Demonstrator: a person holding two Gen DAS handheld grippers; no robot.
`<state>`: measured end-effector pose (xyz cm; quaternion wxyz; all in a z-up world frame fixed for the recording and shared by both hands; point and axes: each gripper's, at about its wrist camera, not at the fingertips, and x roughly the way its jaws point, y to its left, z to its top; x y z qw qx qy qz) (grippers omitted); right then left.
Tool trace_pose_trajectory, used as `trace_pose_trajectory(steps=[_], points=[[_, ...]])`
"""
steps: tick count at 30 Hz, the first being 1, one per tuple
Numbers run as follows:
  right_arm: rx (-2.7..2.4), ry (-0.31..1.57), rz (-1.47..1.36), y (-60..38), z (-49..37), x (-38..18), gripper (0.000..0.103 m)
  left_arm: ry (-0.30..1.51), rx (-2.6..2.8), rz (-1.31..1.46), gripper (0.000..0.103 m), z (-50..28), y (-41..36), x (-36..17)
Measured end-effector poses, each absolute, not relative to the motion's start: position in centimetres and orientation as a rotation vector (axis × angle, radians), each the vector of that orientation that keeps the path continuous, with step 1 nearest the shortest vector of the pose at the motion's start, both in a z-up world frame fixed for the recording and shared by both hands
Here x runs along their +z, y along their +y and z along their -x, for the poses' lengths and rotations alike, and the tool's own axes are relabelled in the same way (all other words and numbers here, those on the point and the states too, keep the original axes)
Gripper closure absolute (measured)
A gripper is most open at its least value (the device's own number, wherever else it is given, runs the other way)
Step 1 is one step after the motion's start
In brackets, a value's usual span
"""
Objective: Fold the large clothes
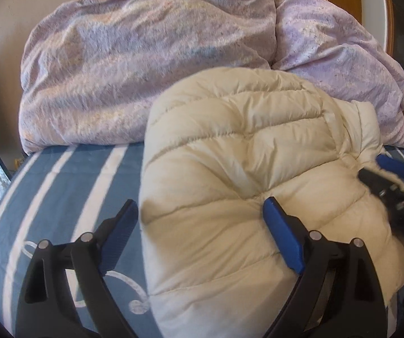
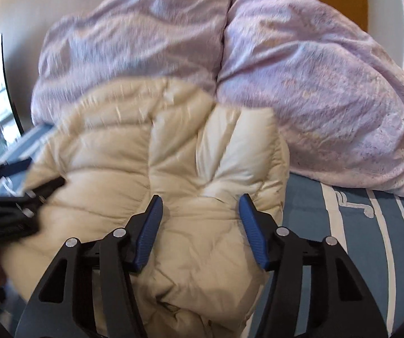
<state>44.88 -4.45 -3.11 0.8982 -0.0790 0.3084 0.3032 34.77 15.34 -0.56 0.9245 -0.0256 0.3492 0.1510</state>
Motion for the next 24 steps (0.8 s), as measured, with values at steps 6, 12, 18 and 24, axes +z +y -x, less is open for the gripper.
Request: trace_pose_trajectory(steps=[6,12,18,24], points=[[0.627,0.718,0.116,-5.0,-46.6,-5.0,0.046,0.733,0.276,0.074,0.01,-35.4,15.6,-1.8],[0.623,0.742,0.096,-5.0,-46.9,-6.0,0.046,0.767,0.273,0.141,0.004,-36.2,16.6,-3.1],[0.585,0.697,0.073,-6.4,-45.4,-4.4,0.017,0.764,0.276,0.161,0.002,-35.2,17.0,-2.4],[0.594,0.622,0.051,-9.2,-41.1,-2.1,0.006,0.726,0.294,0.133,0.002,-31.2,16.2,-0.3]])
